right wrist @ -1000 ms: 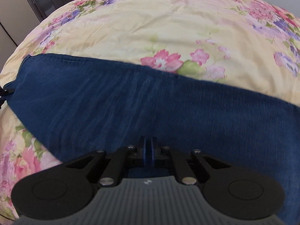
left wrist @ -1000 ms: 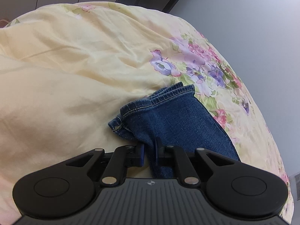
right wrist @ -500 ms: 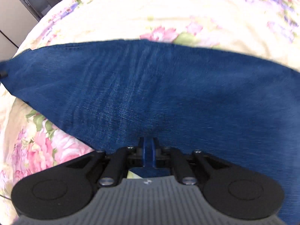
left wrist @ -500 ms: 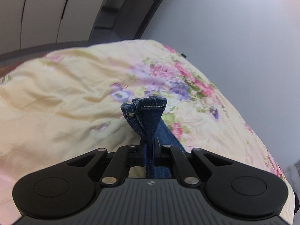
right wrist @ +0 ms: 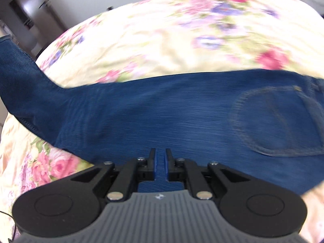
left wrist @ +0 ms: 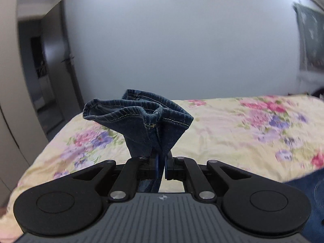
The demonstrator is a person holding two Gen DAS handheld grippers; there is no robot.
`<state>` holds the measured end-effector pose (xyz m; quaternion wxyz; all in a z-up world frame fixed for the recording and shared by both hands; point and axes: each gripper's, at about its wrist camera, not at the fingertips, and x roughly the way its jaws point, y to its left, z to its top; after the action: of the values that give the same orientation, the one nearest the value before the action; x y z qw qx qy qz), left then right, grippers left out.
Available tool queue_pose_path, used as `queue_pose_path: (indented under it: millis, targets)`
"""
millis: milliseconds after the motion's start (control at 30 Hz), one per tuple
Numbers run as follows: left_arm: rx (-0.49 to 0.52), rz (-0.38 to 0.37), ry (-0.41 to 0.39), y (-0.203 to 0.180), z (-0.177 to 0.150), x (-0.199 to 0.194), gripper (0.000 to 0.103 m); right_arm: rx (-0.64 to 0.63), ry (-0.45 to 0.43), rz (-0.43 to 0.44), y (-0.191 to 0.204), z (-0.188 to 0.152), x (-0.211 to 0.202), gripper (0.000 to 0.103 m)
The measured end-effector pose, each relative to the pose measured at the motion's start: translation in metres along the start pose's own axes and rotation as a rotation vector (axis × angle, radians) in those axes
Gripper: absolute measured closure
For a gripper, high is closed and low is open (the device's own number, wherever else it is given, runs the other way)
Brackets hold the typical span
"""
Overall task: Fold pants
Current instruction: 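Fold the leg ends over toward the waistband with the left gripper and release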
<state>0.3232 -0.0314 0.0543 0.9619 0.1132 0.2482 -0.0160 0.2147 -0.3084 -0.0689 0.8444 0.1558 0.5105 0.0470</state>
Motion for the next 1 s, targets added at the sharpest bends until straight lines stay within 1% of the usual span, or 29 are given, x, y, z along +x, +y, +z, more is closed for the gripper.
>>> queue_pose_path:
  millis: [67, 133, 167, 200, 267, 300, 333, 367, 400, 433, 467, 533, 567, 600, 667, 700, 733, 800, 833, 867, 933, 1000]
  targets:
    - [0.156, -0.009, 0.004, -0.059, -0.014, 0.001, 0.098, 0.037, -0.008, -0.015, -0.023, -0.006, -0.011, 0.1]
    - [0.288, -0.04, 0.032, -0.116, -0.038, 0.005, 0.098, 0.069, -0.01, -0.028, -0.046, -0.011, -0.018, 0.099]
    - [0.337, -0.052, 0.049, -0.139, -0.051, 0.007, 0.098, 0.083, -0.008, -0.033, -0.057, -0.016, -0.022, 0.099]
    - [0.392, -0.073, 0.077, -0.166, -0.07, 0.008, 0.098, 0.098, -0.004, -0.038, -0.069, -0.021, -0.025, 0.099]
    - [0.482, -0.114, 0.14, -0.205, -0.106, 0.012, 0.098, 0.125, 0.012, -0.042, -0.087, -0.033, -0.026, 0.099]
    - [0.524, -0.119, 0.165, -0.218, -0.124, 0.014, 0.097, 0.138, 0.023, -0.039, -0.098, -0.04, -0.027, 0.099]
    - [0.572, -0.109, 0.169, -0.228, -0.141, 0.013, 0.097, 0.147, 0.033, -0.034, -0.103, -0.045, -0.026, 0.099]
    - [0.617, -0.102, 0.158, -0.235, -0.156, 0.007, 0.098, 0.155, 0.045, -0.027, -0.106, -0.05, -0.023, 0.099]
    - [0.637, -0.108, 0.162, -0.235, -0.166, 0.004, 0.097, 0.156, 0.052, -0.019, -0.11, -0.057, -0.024, 0.099]
    - [0.63, -0.121, 0.183, -0.232, -0.171, 0.004, 0.096, 0.153, 0.056, -0.007, -0.113, -0.063, -0.023, 0.099]
    - [0.603, -0.147, 0.214, -0.226, -0.173, 0.006, 0.09, 0.151, 0.06, 0.005, -0.113, -0.067, -0.021, 0.098]
    - [0.528, -0.227, 0.279, -0.21, -0.171, 0.009, 0.084, 0.152, 0.064, 0.032, -0.111, -0.073, -0.017, 0.098]
    - [0.493, -0.267, 0.295, -0.204, -0.17, 0.01, 0.08, 0.152, 0.063, 0.051, -0.109, -0.075, -0.015, 0.098]
    - [0.46, -0.304, 0.307, -0.198, -0.169, 0.011, 0.078, 0.149, 0.058, 0.071, -0.106, -0.076, -0.013, 0.097]
    - [0.396, -0.375, 0.348, -0.184, -0.162, 0.015, 0.07, 0.142, 0.044, 0.102, -0.099, -0.074, -0.009, 0.094]
    - [0.362, -0.414, 0.374, -0.179, -0.159, 0.017, 0.067, 0.139, 0.036, 0.121, -0.096, -0.073, -0.007, 0.088]
    - [0.328, -0.448, 0.395, -0.172, -0.157, 0.019, 0.062, 0.137, 0.031, 0.138, -0.092, -0.072, -0.005, 0.085]
    - [0.263, -0.53, 0.427, -0.16, -0.152, 0.019, 0.045, 0.14, 0.028, 0.169, -0.081, -0.068, 0.0, 0.084]
    - [0.23, -0.584, 0.444, -0.155, -0.15, 0.02, 0.032, 0.144, 0.024, 0.189, -0.077, -0.067, 0.001, 0.082]
    - [0.198, -0.633, 0.46, -0.149, -0.147, 0.02, 0.028, 0.149, 0.021, 0.208, -0.073, -0.065, 0.003, 0.081]
    - [0.185, -0.67, 0.446, -0.143, -0.143, 0.012, 0.028, 0.164, 0.016, 0.246, -0.064, -0.061, 0.006, 0.07]
    - [0.205, -0.681, 0.425, -0.138, -0.138, 0.006, 0.028, 0.185, 0.016, 0.268, -0.058, -0.055, 0.011, 0.065]
